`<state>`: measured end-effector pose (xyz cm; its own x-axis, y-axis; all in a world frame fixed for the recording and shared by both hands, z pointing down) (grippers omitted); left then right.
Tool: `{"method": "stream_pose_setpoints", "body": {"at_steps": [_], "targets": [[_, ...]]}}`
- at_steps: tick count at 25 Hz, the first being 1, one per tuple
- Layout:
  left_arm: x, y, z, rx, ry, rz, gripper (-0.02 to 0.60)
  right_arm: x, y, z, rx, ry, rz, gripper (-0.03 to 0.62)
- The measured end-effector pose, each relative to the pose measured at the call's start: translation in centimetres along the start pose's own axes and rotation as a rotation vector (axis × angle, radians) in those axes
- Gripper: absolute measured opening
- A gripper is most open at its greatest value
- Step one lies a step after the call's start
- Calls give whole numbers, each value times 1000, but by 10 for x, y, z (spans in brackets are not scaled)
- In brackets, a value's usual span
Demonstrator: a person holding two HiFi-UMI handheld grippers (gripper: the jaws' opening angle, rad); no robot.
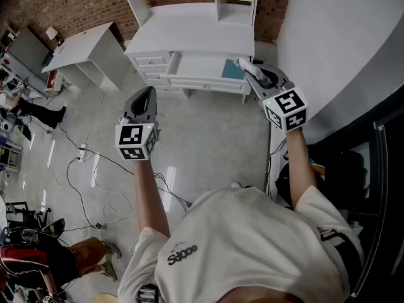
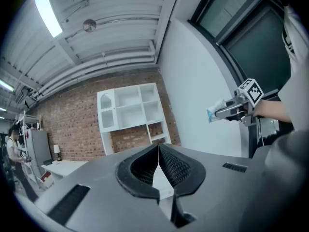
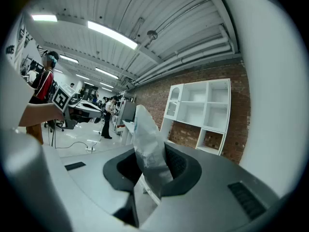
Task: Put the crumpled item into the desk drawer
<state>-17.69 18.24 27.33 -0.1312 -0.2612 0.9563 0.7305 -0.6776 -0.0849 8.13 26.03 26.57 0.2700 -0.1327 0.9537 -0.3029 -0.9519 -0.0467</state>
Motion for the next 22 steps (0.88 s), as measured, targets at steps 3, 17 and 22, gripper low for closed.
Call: {"method": "stream_pose_setpoints", "body": {"at_steps": [3,17,22], "targets": [[3,0,-3,13,28,-11,20,-2,5,-3,4,0,7,72],[33,-20,-61,9,63,-39,20,-5,66,-56,-37,81,10,71],[45,-18,-78,28,93,-48,18,2,83,-69,-34,78,-7,71]]}}
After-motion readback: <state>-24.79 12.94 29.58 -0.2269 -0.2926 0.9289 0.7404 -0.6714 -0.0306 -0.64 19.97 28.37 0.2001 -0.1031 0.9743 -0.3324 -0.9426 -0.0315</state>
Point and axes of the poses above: the fingertips, and each gripper's own axes: y forward along the fingers, z to its right, x out of its underside, the point moved 1 cm from there along -y, backward along the fingers, and after that the axes turned 9 degrees about z, right-handed, at the moved point
